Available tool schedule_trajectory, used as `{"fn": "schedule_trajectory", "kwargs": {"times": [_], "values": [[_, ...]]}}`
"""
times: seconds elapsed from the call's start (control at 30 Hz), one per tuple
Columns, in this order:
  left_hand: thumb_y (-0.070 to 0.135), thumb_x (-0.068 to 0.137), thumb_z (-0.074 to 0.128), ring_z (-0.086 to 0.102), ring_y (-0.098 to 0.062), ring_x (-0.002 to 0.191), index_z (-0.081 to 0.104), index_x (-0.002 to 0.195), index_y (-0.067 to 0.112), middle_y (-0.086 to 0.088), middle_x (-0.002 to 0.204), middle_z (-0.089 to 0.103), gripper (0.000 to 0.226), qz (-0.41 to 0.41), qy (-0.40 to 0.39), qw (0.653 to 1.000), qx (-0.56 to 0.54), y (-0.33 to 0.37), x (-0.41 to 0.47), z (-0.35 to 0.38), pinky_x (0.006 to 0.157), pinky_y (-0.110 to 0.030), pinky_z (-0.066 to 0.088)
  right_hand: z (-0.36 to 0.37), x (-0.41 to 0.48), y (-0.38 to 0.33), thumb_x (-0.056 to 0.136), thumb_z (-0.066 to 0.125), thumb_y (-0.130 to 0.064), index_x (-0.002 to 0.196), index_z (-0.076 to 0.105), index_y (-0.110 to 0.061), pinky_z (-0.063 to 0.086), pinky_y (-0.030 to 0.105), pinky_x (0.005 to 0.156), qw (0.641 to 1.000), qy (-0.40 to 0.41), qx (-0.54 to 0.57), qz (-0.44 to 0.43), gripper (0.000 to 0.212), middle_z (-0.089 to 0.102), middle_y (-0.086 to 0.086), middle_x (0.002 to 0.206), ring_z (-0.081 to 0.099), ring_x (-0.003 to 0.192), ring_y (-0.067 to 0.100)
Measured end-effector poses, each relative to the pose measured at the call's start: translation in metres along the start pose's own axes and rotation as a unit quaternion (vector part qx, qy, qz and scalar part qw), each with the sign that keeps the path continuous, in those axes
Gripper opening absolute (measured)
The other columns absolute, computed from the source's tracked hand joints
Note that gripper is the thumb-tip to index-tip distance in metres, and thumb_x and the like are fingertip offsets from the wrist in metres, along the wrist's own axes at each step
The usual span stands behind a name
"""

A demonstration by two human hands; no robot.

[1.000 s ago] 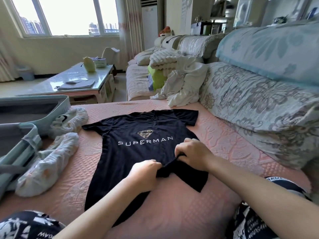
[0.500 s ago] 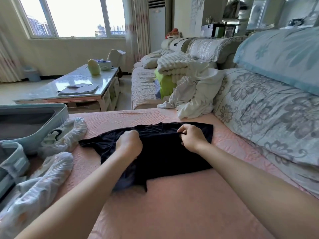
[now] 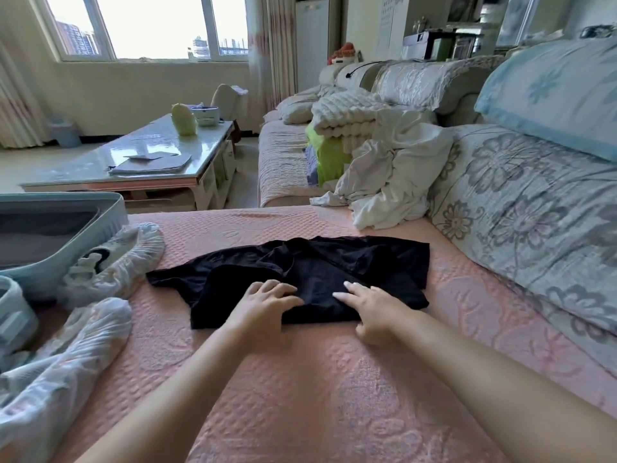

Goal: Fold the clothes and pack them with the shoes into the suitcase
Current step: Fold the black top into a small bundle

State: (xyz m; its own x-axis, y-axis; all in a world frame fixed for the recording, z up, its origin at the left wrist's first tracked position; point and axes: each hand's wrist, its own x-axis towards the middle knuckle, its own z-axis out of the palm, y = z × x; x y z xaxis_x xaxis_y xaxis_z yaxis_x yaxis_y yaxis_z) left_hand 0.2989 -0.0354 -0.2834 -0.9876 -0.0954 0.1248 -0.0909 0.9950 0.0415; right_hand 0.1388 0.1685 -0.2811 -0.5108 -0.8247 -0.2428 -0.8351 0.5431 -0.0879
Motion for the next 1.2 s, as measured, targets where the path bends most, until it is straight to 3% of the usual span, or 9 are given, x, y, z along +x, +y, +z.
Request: {"fn": "schedule_trajectory", "kwargs": {"times": [0.13,0.27,0.5,0.7,0.83,0.9,1.0,1.13,1.2], "values": [[0.023,0.081,0.060,0.041,-0.018,0.128,0.041,0.146,0.034,0.007,0.138,0.045,0.068,-0.092,-0.034,0.993,0.065,-0.019,-0.013,0.009,0.106,-0.028,0.035,0.006,-0.008,0.003,0.096,0.036,0.005,0.161,0.015,-0.029,0.021,0.032,0.122,0.998,0.044,-0.024,0.023,0.076,0.007,0.002,0.169,0.013,0.154,0.017],[0.003,0.084,0.054,0.051,-0.020,0.112,0.064,0.123,0.023,0.000,0.112,0.054,0.046,-0.125,-0.029,0.991,0.037,-0.026,-0.015,0.003,0.092,-0.031,0.048,0.003,-0.008,0.004,0.094,0.033,0.011,0.159,0.023,-0.023,0.032,0.033,0.117,0.998,0.057,-0.017,0.015,0.074,0.020,0.000,0.167,0.023,0.152,0.016],[0.012,0.073,0.053,0.064,-0.025,0.098,0.072,0.101,0.024,-0.002,0.100,0.068,0.036,-0.114,-0.092,0.989,-0.022,-0.009,-0.045,-0.031,0.078,-0.026,0.049,-0.005,-0.051,0.004,0.081,0.042,0.009,0.150,0.045,-0.035,0.042,0.024,0.108,0.999,0.044,0.020,-0.010,0.081,0.046,-0.012,0.153,0.048,0.137,0.010],[0.015,0.072,0.055,0.063,-0.015,0.111,0.050,0.139,0.041,0.007,0.122,0.066,0.072,-0.103,-0.245,0.962,-0.062,0.026,-0.093,-0.057,0.092,-0.023,0.050,0.002,-0.119,-0.018,0.081,0.043,-0.002,0.133,0.065,-0.027,0.041,0.023,0.108,0.996,0.044,0.014,-0.075,0.063,0.063,-0.005,0.137,0.054,0.130,0.012],[0.025,0.073,0.060,0.068,-0.016,0.068,0.045,0.144,0.036,0.003,0.079,0.069,0.074,-0.198,-0.315,0.915,-0.156,0.055,-0.104,-0.069,0.070,-0.028,0.060,-0.007,-0.149,-0.030,0.084,0.051,-0.014,0.118,0.075,-0.027,0.045,0.015,0.098,0.995,0.050,0.044,-0.072,0.043,0.072,-0.009,0.119,0.063,0.110,0.006],[0.031,0.076,0.061,0.070,-0.014,0.082,0.057,0.133,0.035,0.007,0.085,0.070,0.057,-0.160,-0.233,0.953,-0.107,0.061,-0.100,-0.072,0.080,-0.028,0.058,-0.012,-0.149,-0.028,0.086,0.054,-0.020,0.117,0.074,-0.031,0.043,0.011,0.088,0.993,0.098,0.055,-0.049,0.038,0.073,-0.012,0.115,0.064,0.105,0.005],[0.033,0.079,0.064,0.051,-0.016,0.119,0.057,0.127,0.040,0.009,0.120,0.054,0.050,-0.089,-0.099,0.991,0.018,0.061,-0.092,-0.066,0.093,-0.030,0.047,-0.011,-0.132,-0.010,0.087,0.051,-0.012,0.131,0.061,-0.037,0.048,0.022,0.090,0.984,0.175,0.007,-0.039,0.052,0.058,-0.017,0.134,0.062,0.113,0.012],[0.031,0.076,0.066,0.034,-0.023,0.134,0.032,0.148,0.040,0.004,0.149,0.031,0.081,-0.085,-0.163,0.972,0.146,0.055,-0.085,-0.042,0.102,-0.037,0.040,0.005,-0.102,0.020,0.086,0.050,-0.003,0.150,0.036,-0.041,0.050,0.032,0.083,0.987,0.120,-0.104,0.005,0.077,0.028,-0.007,0.157,0.060,0.117,0.021],[0.023,0.080,0.064,0.041,-0.022,0.131,0.029,0.150,0.039,0.003,0.146,0.035,0.080,-0.102,-0.148,0.976,0.126,0.048,-0.080,-0.031,0.098,-0.038,0.045,0.013,-0.087,0.030,0.088,0.052,-0.003,0.150,0.036,-0.040,0.049,0.032,0.082,0.985,0.113,-0.133,0.018,0.074,0.028,-0.006,0.158,0.061,0.116,0.021]]}}
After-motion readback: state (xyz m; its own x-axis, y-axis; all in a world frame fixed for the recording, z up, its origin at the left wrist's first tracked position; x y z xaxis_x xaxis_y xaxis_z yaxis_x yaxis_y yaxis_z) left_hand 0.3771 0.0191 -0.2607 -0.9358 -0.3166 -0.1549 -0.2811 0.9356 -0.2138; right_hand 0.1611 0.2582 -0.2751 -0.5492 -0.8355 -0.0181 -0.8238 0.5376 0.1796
